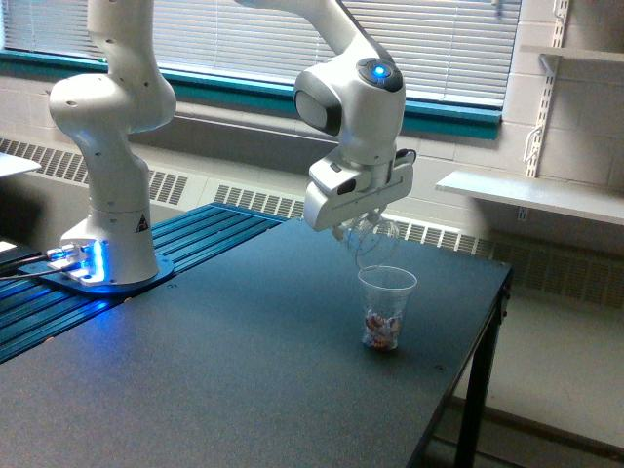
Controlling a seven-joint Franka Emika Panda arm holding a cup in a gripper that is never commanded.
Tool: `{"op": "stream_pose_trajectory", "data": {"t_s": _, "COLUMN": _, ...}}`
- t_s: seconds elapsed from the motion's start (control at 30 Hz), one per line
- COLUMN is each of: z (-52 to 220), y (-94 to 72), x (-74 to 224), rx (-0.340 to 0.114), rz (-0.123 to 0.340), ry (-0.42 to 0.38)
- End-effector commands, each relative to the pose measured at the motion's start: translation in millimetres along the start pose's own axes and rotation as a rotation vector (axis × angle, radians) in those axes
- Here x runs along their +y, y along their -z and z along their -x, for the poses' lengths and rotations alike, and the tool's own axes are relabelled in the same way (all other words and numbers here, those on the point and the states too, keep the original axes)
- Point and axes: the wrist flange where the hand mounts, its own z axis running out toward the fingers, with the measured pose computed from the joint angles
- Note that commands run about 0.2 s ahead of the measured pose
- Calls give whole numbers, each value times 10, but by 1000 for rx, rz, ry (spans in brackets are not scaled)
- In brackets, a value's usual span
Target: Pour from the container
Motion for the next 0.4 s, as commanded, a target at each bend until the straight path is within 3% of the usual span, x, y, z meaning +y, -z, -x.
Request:
{"op": "stream_pose_trajectory", "data": {"t_s": 0.03, "z": 127, "y": 97, "x": -36, "rx": 35, "rz": -22, "ry": 46}}
{"op": "stream_pose_trajectory", "data": {"t_s": 0.4, "z": 61, "y": 206, "x": 6, "rx": 57, "rz": -41, "ry": 40}}
